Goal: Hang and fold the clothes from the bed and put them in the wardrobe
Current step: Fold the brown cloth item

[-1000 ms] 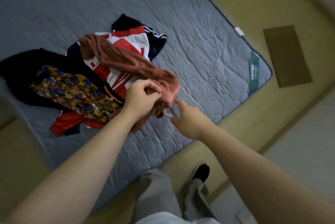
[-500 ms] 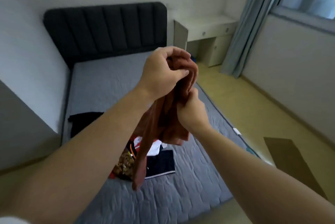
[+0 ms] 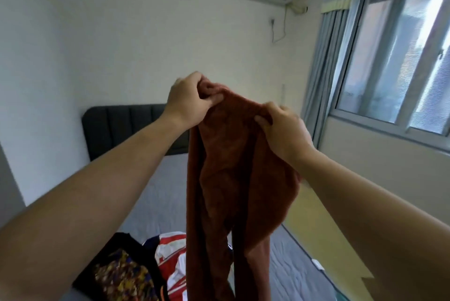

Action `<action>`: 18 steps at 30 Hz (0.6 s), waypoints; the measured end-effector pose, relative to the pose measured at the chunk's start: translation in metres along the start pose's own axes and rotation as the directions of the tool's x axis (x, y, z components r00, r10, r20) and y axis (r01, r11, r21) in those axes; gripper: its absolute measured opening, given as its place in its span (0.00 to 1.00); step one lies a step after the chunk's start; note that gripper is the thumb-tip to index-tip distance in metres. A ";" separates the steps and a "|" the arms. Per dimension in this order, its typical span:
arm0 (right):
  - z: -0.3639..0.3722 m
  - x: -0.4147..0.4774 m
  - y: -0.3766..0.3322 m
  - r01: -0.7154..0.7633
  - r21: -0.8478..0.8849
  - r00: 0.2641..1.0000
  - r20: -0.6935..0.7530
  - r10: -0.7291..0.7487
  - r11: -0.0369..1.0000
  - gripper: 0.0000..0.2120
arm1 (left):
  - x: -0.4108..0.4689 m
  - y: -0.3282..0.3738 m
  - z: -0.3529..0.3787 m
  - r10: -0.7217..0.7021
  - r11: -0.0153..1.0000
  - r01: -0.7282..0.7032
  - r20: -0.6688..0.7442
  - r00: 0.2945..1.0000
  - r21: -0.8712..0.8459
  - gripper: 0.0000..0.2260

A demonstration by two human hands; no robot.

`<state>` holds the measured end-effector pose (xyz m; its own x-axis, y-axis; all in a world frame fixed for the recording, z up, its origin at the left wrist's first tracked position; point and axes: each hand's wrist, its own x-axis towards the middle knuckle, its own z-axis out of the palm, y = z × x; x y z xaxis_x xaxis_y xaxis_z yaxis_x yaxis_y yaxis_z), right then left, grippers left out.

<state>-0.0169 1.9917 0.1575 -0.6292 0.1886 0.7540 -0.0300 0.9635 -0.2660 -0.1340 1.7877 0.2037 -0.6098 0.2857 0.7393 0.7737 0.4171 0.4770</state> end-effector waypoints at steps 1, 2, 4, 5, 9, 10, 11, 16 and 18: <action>-0.009 0.006 0.002 0.053 -0.095 0.998 0.019 -0.052 0.994 0.13 | 0.004 -0.001 0.000 -0.003 0.999 0.002 0.024 1.000 0.049 0.16; -0.017 0.012 0.004 0.100 -0.168 0.994 0.053 -0.092 0.981 0.14 | 0.007 -0.001 0.001 -0.012 0.995 0.007 0.052 0.999 0.100 0.16; -0.031 0.020 0.008 0.190 -0.268 0.977 0.146 -0.155 0.945 0.15 | 0.012 -0.002 0.004 -0.011 0.987 -0.004 0.098 0.995 0.159 0.16; -0.036 0.023 0.011 0.219 -0.301 0.967 0.195 -0.165 0.928 0.15 | 0.014 -0.003 0.005 0.013 0.987 -0.032 0.121 0.993 0.158 0.17; -0.056 0.031 0.023 0.162 -0.334 0.937 0.348 -0.038 0.929 0.14 | 0.019 -0.004 0.006 0.112 0.992 -0.125 0.269 0.957 0.032 0.16; -0.061 0.032 0.026 0.132 -0.320 0.924 0.381 0.000 0.938 0.13 | 0.019 -0.004 0.007 0.121 0.992 -0.122 0.309 0.943 -0.016 0.14; -0.065 0.032 0.030 0.102 -0.295 0.911 0.410 0.029 0.950 0.13 | 0.018 -0.004 0.009 0.132 0.991 -0.118 0.349 0.928 -0.062 0.11; -0.077 0.031 0.039 0.085 -0.251 0.871 0.489 0.050 0.964 0.15 | 0.015 0.008 0.022 0.222 0.965 -0.126 0.467 0.856 -0.229 0.07; -0.082 0.030 0.040 0.065 -0.242 0.860 0.506 0.069 0.968 0.16 | 0.016 0.013 0.027 0.206 0.962 -0.093 0.462 0.862 -0.255 0.08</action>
<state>0.0270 2.0513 0.2192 -0.9359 0.1323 0.3265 0.1180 0.9910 -0.0633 -0.1387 1.8211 0.2087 -0.4463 0.7312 0.5160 0.8451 0.1547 0.5117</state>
